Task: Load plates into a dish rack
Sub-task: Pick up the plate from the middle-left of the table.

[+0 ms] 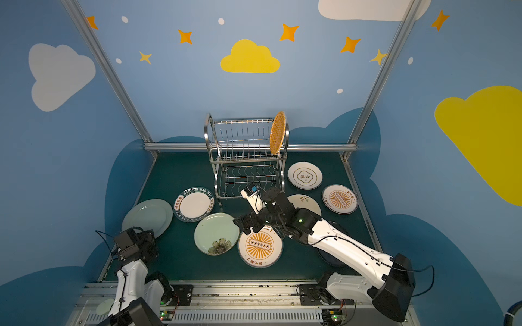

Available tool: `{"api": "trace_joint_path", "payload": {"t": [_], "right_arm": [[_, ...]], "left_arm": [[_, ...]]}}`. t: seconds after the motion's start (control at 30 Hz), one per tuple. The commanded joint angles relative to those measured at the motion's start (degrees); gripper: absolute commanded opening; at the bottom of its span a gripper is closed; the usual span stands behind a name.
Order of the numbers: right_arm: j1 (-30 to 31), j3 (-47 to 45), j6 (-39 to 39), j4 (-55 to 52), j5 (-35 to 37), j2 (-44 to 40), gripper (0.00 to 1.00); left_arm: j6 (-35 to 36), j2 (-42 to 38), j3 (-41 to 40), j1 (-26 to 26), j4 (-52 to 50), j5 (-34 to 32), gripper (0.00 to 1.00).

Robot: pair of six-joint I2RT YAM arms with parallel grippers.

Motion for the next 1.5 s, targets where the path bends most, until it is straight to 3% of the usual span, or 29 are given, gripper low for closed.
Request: {"api": "trace_joint_path", "payload": {"t": [0.0, 0.47, 0.93, 1.03, 1.47], "right_arm": [[0.9, 0.3, 0.2, 0.8, 0.5, -0.1, 0.94], [1.4, -1.2, 2.0, 0.9, 2.7, -1.6, 0.93], [1.5, -2.7, 3.5, 1.1, 3.4, -2.1, 0.93], [1.5, -3.0, 3.6, 1.1, 3.6, -2.5, 0.93], [1.6, -4.7, 4.5, 1.3, 4.3, -4.1, 0.93]], "left_arm": [[0.3, 2.9, -1.1, 0.3, 3.1, -0.8, 0.62], [-3.3, 19.9, -1.2, 0.5, 14.3, -0.7, 0.52], [-4.5, 38.5, -0.5, 0.9, 30.9, 1.6, 0.30], [-5.2, 42.0, 0.1, 1.3, 34.3, 5.3, 0.25], [-4.2, 43.5, 2.3, 1.9, 34.0, 6.9, 0.06]]}}
